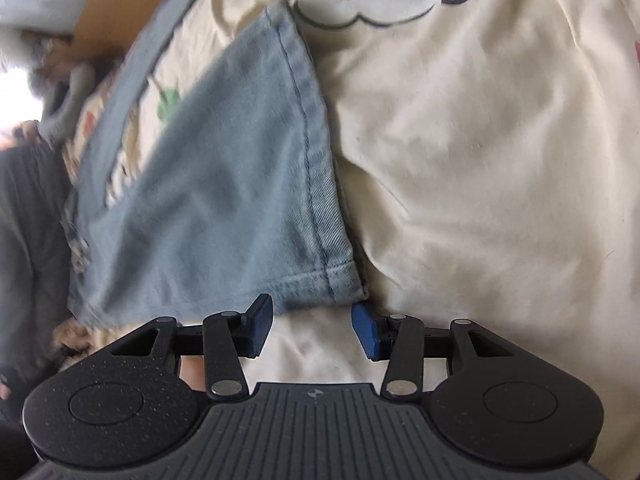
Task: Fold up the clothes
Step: 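Move the right gripper to the folded jeans leg hem, then grasp the jeans leg hem with the right gripper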
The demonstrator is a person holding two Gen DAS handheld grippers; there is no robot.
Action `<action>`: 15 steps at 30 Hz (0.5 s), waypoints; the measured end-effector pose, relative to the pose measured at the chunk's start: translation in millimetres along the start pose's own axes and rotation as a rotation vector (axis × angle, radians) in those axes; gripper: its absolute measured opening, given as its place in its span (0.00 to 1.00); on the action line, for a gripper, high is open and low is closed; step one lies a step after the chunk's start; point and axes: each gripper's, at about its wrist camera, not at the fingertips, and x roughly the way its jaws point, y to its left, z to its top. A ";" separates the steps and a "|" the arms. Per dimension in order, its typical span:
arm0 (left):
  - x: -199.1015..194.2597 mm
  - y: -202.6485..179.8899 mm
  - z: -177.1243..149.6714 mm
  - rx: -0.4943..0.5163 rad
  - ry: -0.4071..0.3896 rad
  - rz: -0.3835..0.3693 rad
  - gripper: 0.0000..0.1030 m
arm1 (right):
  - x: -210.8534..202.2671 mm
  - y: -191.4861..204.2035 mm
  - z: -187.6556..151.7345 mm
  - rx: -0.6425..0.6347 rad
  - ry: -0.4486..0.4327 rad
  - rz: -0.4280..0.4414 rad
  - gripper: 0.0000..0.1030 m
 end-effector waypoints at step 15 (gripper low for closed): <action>21.9 1.4 3.2 -0.037 -0.017 -0.030 0.70 | -3.2 9.9 22.4 0.062 -0.030 0.075 0.39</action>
